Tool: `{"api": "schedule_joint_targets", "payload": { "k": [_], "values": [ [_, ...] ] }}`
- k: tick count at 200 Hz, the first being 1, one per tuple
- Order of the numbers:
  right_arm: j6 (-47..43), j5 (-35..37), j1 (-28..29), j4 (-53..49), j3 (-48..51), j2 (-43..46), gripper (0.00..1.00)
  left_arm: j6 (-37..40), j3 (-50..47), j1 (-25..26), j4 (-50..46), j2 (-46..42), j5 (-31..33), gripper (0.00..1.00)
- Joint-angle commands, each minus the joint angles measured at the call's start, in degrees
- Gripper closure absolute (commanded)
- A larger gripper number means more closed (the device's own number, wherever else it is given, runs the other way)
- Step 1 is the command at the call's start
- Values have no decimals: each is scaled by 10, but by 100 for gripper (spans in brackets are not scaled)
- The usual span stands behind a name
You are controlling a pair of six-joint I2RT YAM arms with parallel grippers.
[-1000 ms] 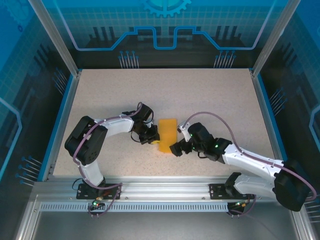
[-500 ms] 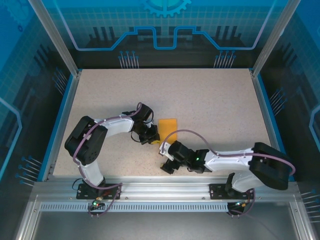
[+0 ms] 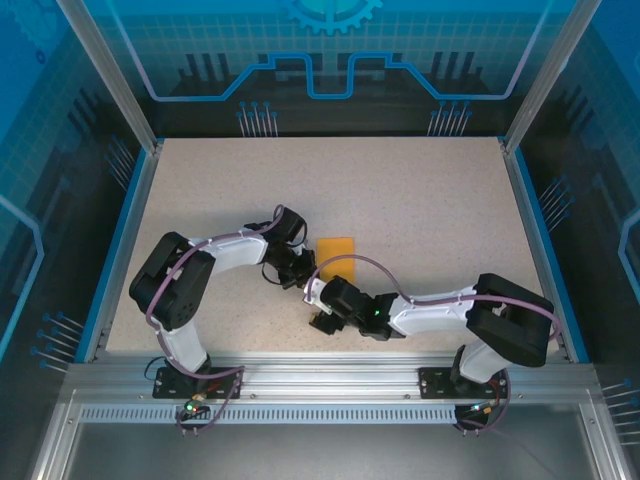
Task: Fold a paper plane with a square sheet of paper (fold left side to right side)
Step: Third fold the triangle at the center of the table.
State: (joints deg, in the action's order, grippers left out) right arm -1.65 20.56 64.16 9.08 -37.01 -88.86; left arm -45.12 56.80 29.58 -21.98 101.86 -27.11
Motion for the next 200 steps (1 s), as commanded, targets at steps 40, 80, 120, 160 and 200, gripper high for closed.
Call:
{"api": "schedule_joint_targets", "payload": {
  "k": [40, 80, 120, 160, 200],
  "values": [
    [5, 6, -17, 16, -30, -35, 33, -4, -5, 6, -13, -7, -19, 100],
    [9, 4, -23, 10, -32, -31, 56, -2, -5, 6, -14, -6, -18, 100],
    [7, -20, -27, -6, -34, -24, 86, 1, -3, 6, -16, -5, -18, 100],
    [14, -55, -35, -23, -31, -11, 100, 13, 3, 5, -31, -7, -9, 100],
    [29, -106, -52, -49, -28, 5, 100, 44, 15, 1, -65, -35, 15, 78]
  ]
}}
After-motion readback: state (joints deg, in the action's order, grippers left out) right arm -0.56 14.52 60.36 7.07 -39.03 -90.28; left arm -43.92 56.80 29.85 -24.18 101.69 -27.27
